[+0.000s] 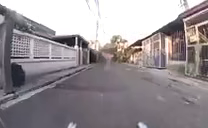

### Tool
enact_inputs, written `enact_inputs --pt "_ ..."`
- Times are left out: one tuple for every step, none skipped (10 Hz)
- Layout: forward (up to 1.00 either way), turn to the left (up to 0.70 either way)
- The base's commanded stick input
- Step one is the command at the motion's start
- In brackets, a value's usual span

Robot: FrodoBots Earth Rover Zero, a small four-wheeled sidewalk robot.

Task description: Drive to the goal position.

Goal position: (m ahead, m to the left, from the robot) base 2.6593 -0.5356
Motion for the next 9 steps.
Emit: enact_inputs --pt "0.7 -0.18" --pt "0.7 -0.04" --pt "0.7 0.0" --pt "0.7 0.0" --pt "0.7 0.0" --pt "0.7 0.0" --pt "0.7 0.0" --pt "0.7 0.0" --pt "0.7 0.0"
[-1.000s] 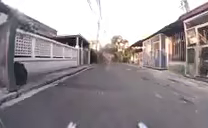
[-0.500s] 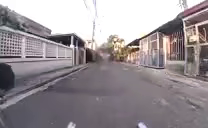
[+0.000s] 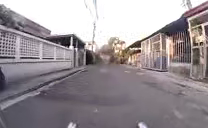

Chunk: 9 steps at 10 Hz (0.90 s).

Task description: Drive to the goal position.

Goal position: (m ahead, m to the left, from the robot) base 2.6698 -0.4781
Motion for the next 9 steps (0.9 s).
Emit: enact_inputs --pt "0.7 0.0" --pt "0.7 0.0" --pt "0.7 0.0" --pt "0.7 0.0" --pt "0.7 0.0" --pt "0.7 0.0" --pt "0.7 0.0" --pt "0.7 0.0" --pt "0.7 -0.02"
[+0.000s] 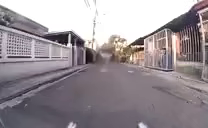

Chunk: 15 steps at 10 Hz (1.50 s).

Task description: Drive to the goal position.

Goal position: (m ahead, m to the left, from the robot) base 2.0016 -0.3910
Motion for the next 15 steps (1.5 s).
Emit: enact_inputs --pt "0.7 -0.18" --pt "0.7 -0.34" --pt "0.7 -0.27" --pt "0.7 -0.19" --pt "0.7 -0.09" --pt "0.7 0.0" --pt "0.7 0.0" --pt "0.7 0.0" --pt "0.7 0.0" --pt "0.7 0.04" --pt "0.7 0.08" --pt "0.7 0.08" --pt "0.7 0.04" --pt "0.7 0.01" --pt "0.7 0.0"
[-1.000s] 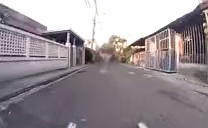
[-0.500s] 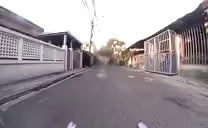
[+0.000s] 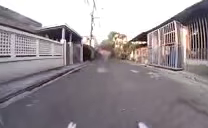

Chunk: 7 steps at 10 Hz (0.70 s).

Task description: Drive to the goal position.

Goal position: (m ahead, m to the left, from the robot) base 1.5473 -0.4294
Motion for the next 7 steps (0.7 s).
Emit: enact_inputs --pt "0.7 0.0" --pt "0.7 0.0" --pt "0.7 0.0" --pt "0.7 0.0" --pt "0.7 0.0" --pt "0.7 0.0" --pt "0.7 0.0"
